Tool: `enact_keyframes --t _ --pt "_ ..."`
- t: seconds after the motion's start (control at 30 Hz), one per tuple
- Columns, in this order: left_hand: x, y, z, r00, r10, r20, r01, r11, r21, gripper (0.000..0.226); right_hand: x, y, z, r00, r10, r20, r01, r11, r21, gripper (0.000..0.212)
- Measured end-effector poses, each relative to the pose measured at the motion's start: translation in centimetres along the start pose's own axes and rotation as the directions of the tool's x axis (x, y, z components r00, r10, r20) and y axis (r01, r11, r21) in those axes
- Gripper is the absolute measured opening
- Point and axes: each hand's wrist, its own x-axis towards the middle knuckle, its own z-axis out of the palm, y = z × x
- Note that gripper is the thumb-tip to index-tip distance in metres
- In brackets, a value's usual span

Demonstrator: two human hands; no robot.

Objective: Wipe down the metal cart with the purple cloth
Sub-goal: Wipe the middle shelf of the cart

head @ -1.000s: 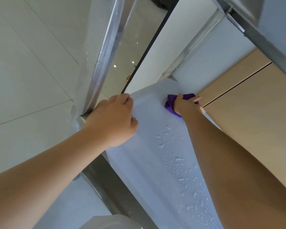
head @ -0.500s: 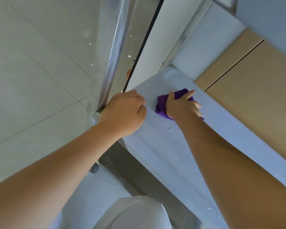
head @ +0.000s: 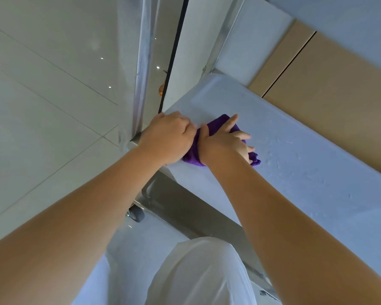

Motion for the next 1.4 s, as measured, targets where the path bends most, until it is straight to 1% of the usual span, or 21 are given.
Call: enact_keyframes --t 0.1,0.17,0.23,0.3,0.4,0.43,0.5,0.6,0.7,0.77,0.87,0.93,1.0,1.1,1.17,1.23,1.27,1.3,1.33,1.37,1.4 --pt "-0.3 -0.4 -0.7 0.986 -0.055 0.160 0.054 0.998 0.012 0.043 -1.5 0.5 0.2 0.999 -0.049 0.006 0.049 0.999 -0.004 0.077" --pt "-0.1 -0.2 -0.7 0.981 -0.107 0.160 0.114 0.993 -0.037 0.032 -2.4 0.7 0.3 0.997 -0.071 0.010 0.071 0.997 -0.011 0.076" --pt "0.2 -0.3 0.0 0.988 -0.103 0.112 0.119 0.983 -0.143 0.022 -3.3 1.0 0.3 0.995 -0.102 0.017 0.103 0.994 -0.023 0.076" --pt "0.2 -0.3 0.3 0.996 -0.056 0.064 0.064 0.990 -0.129 0.032 -3.9 1.7 0.5 0.985 -0.170 0.029 0.171 0.984 -0.045 0.076" --pt "0.3 -0.4 0.1 0.992 -0.006 0.130 0.007 1.000 -0.005 0.052 -4.1 2.9 0.4 0.947 -0.317 0.060 0.321 0.944 -0.079 0.075" --pt "0.0 -0.3 0.0 0.986 0.020 0.167 -0.028 0.999 0.045 0.057 -4.0 3.4 0.3 0.929 -0.363 0.072 0.368 0.926 -0.081 0.075" --pt "-0.6 0.0 -0.2 0.971 0.099 0.218 -0.132 0.981 0.142 0.079 -3.7 4.2 0.1 0.890 -0.446 0.091 0.453 0.889 -0.067 0.074" --pt "-1.2 0.1 -0.7 0.957 0.218 0.189 -0.251 0.953 0.171 0.103 -3.5 5.4 0.0 0.837 -0.540 0.084 0.546 0.836 -0.058 0.076" --pt "-0.5 -0.7 -0.3 0.961 0.221 0.169 -0.237 0.969 0.077 0.104 -3.4 6.3 0.0 0.797 -0.597 0.097 0.604 0.793 -0.080 0.080" --pt "0.1 -1.0 -0.1 0.965 0.203 0.169 -0.211 0.977 0.034 0.098 -3.4 7.1 -0.3 0.758 -0.641 0.120 0.651 0.752 -0.099 0.083" --pt "0.2 -1.0 0.0 0.963 0.206 0.177 -0.216 0.976 0.041 0.092 -2.9 8.6 -0.6 0.694 -0.701 0.165 0.718 0.690 -0.091 0.078" --pt "0.1 -0.9 0.0 0.966 0.197 0.165 -0.210 0.976 0.063 0.101 -2.4 9.3 -0.9 0.664 -0.721 0.197 0.744 0.664 -0.078 0.067" --pt "-0.1 -0.7 -0.1 0.968 0.194 0.158 -0.208 0.975 0.082 0.106 -2.0 9.9 -1.1 0.636 -0.734 0.237 0.764 0.643 -0.058 0.064" --pt "-0.2 -0.3 -0.3 0.970 0.180 0.166 -0.197 0.976 0.091 0.100 -1.7 10.4 -1.7 0.596 -0.751 0.285 0.788 0.615 -0.025 0.062" --pt "-0.1 -0.3 -0.3 0.974 0.161 0.160 -0.175 0.981 0.078 0.095 -1.5 10.5 -2.2 0.598 -0.737 0.315 0.788 0.612 -0.066 0.067" --pt "-0.1 -0.2 -0.2 0.982 0.122 0.146 -0.133 0.989 0.065 0.093 -1.9 10.1 -3.0 0.639 -0.700 0.319 0.761 0.635 -0.133 0.076" --pt "0.0 -0.2 0.0 0.985 0.102 0.139 -0.112 0.992 0.065 0.092 -2.4 9.7 -3.4 0.677 -0.683 0.275 0.728 0.675 -0.116 0.075" --pt "0.0 -0.2 0.0 0.987 0.089 0.137 -0.099 0.993 0.070 0.092 -3.2 9.0 -3.6 0.719 -0.667 0.194 0.685 0.727 -0.041 0.072" --pt "0.1 -0.2 0.1 0.987 0.081 0.138 -0.092 0.993 0.075 0.091 -4.1 8.3 -3.5 0.783 -0.615 0.091 0.605 0.787 0.120 0.066" --pt "0.1 -0.2 0.2 0.987 0.078 0.139 -0.089 0.993 0.078 0.090 -5.0 7.4 -3.1 0.856 -0.517 0.005 0.488 0.811 0.324 0.061" --pt "0.1 -0.1 0.2 0.988 0.074 0.136 -0.084 0.994 0.071 0.089 -5.6 6.7 -2.4 0.912 -0.408 -0.039 0.371 0.783 0.500 0.056"
